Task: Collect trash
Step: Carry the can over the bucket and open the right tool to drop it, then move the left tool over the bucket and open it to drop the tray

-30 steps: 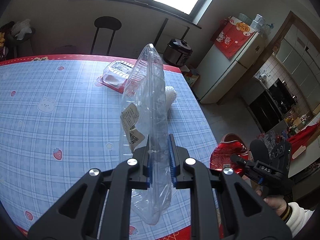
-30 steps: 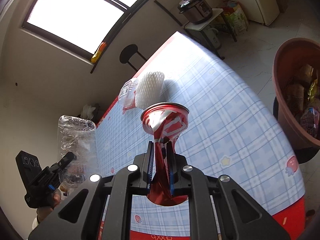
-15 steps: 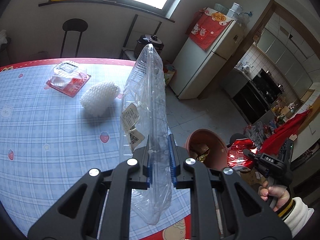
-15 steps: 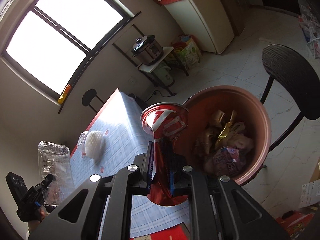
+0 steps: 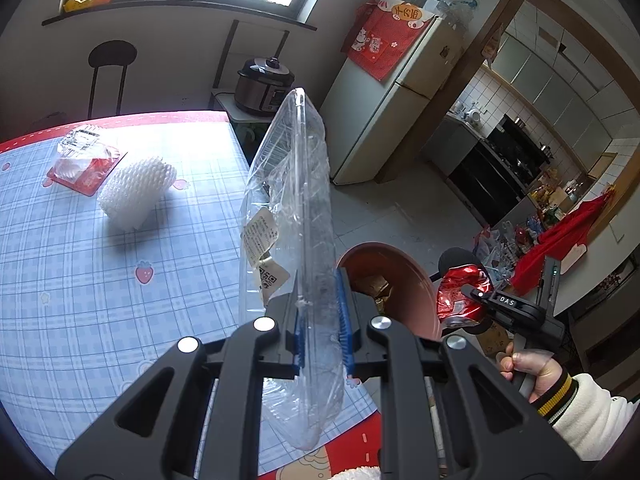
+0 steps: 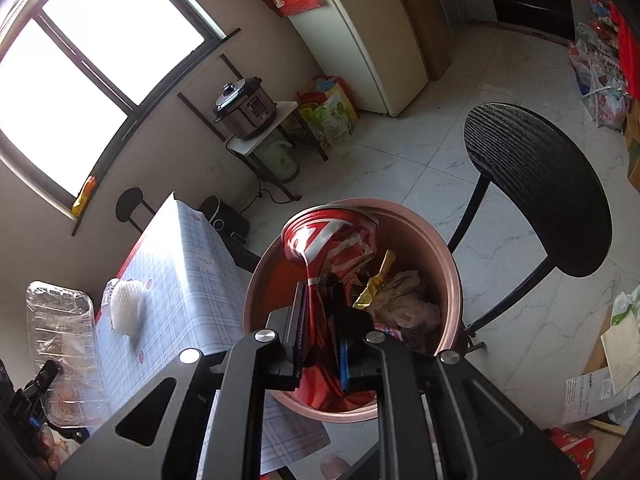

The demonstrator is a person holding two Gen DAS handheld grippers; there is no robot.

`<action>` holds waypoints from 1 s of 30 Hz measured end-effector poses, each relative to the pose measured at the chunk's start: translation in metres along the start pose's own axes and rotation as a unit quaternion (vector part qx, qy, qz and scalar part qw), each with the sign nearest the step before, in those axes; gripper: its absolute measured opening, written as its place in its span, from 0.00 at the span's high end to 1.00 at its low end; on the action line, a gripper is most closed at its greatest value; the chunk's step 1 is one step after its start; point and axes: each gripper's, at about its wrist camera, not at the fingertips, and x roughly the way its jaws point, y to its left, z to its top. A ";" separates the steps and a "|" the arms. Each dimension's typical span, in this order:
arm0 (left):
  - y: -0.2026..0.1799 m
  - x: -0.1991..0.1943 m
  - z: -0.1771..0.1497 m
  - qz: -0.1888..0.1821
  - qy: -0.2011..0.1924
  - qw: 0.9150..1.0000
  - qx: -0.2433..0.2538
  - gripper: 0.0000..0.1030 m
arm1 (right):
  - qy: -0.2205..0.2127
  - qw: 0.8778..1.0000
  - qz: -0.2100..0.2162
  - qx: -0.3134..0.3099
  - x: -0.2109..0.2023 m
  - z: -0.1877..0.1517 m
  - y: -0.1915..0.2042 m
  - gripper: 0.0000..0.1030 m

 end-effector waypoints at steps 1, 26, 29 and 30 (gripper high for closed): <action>-0.001 0.001 0.000 0.001 0.001 1.000 0.003 0.83 | 0.001 1.000 -0.002 -0.001 0.002 0.001 -0.001 0.87; -0.033 0.043 0.004 -0.038 0.050 0.996 0.055 0.83 | -0.014 0.991 -0.064 -0.114 -0.021 -0.001 0.029 0.05; -0.042 0.054 0.003 -0.049 0.059 0.995 0.063 0.83 | -0.018 0.989 -0.071 -0.131 -0.031 -0.003 0.033 0.05; -0.046 0.058 0.002 -0.051 0.063 0.995 0.066 0.83 | -0.020 0.989 -0.071 -0.130 -0.035 -0.003 0.034 0.05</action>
